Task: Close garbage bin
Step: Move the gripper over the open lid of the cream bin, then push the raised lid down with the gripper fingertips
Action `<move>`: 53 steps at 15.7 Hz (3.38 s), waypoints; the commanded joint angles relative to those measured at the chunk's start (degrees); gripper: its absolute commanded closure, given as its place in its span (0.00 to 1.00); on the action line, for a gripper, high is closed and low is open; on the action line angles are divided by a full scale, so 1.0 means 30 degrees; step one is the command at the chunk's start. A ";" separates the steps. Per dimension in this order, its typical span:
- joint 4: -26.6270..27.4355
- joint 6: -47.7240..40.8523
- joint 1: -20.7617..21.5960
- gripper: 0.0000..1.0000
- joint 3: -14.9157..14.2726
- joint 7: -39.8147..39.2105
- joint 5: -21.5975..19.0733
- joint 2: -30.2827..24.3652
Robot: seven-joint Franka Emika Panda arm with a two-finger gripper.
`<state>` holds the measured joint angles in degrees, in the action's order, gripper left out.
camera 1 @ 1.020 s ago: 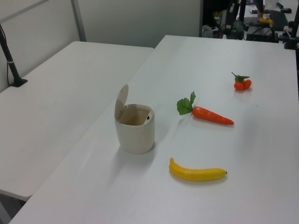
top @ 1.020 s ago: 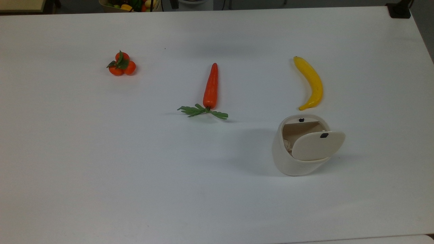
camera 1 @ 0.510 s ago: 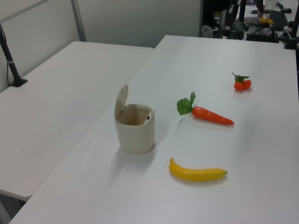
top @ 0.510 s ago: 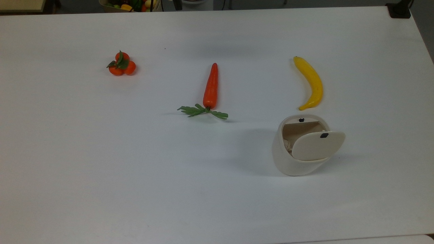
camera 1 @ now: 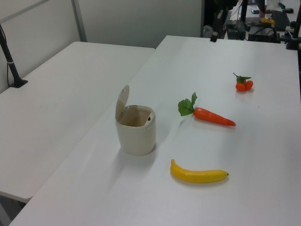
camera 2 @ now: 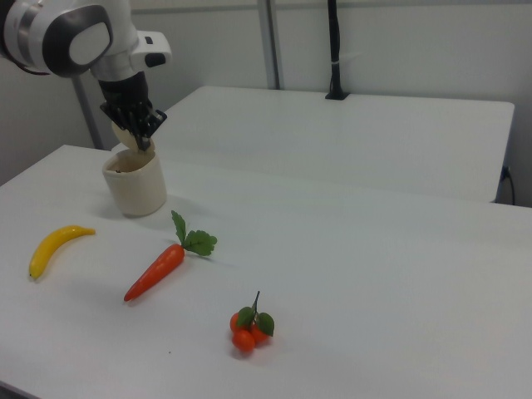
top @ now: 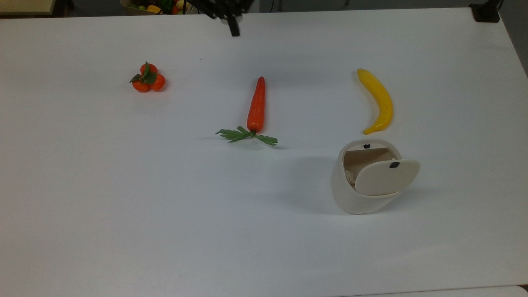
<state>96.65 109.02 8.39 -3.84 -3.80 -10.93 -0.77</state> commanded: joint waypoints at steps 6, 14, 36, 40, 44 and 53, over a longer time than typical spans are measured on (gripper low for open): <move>-0.2794 0.4353 0.0777 0.99 0.1838 0.2699 0.0099 0.2769; -0.4705 1.0029 0.2272 1.00 0.1838 0.4723 0.0861 0.6053; -0.6874 1.8475 0.4529 1.00 0.1867 0.6570 0.2999 1.2063; -0.6495 1.8153 0.4412 1.00 0.2043 0.6599 0.3117 1.1743; -0.5937 1.7391 0.4090 1.00 0.2688 0.6569 0.3731 1.1068; -0.4442 1.4672 0.3972 1.00 0.2981 0.6481 0.3995 0.9603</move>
<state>78.78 157.45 21.15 4.07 14.43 -0.88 32.01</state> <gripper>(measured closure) 0.991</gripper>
